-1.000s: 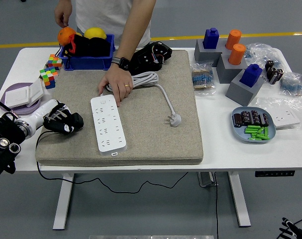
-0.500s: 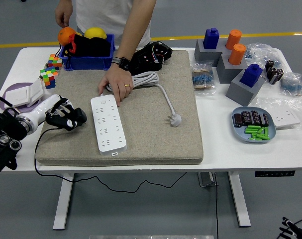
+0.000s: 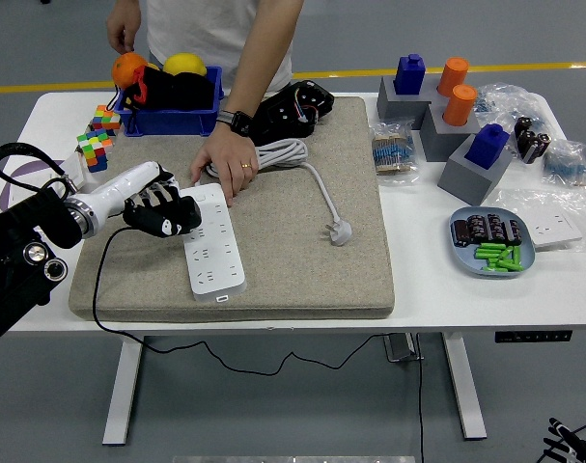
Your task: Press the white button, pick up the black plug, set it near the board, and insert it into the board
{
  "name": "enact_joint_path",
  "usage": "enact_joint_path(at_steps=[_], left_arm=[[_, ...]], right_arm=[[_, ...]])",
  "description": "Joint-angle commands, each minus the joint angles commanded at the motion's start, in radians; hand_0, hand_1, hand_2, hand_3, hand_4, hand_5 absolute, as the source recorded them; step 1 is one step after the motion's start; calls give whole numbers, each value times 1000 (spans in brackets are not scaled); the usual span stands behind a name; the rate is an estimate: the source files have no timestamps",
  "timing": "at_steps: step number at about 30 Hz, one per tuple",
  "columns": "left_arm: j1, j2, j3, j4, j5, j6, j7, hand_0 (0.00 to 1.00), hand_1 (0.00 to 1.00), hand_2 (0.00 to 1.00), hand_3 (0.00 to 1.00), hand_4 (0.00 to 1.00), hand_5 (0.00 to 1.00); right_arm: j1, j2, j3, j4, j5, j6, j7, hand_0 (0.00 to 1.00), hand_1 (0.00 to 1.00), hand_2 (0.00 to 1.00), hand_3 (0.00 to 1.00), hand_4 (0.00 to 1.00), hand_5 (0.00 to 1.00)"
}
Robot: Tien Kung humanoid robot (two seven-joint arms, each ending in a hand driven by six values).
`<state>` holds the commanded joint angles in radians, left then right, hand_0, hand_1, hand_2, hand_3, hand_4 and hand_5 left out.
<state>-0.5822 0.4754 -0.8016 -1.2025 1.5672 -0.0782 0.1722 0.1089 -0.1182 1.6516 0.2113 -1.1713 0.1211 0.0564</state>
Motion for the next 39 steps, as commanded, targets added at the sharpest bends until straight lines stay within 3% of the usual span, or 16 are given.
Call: enact_joint_path(at_steps=[8,19,26,39], left_arm=[[-44,-7,70,23,23,3,7,301,285,330,382,714,2],[-88,-36,95,51,51,4,19,299,284,330,381,709,2],[-117,-26,145,76,53,-3,23,296,280,325,371,705,2],[-123,-26,161,82,49,-4,27,295,278,322,366,698,2]], right_arm=[[-1,1,-1,-1,1,0,0,795,688,638,625,725,467],[2,1,-3,-1,3,1,1,795,688,638,626,725,465],[2,-1,-5,-1,4,1,1,795,688,638,626,725,465],[2,-3,-14,-1,7,1,1,795,687,638,626,724,464]])
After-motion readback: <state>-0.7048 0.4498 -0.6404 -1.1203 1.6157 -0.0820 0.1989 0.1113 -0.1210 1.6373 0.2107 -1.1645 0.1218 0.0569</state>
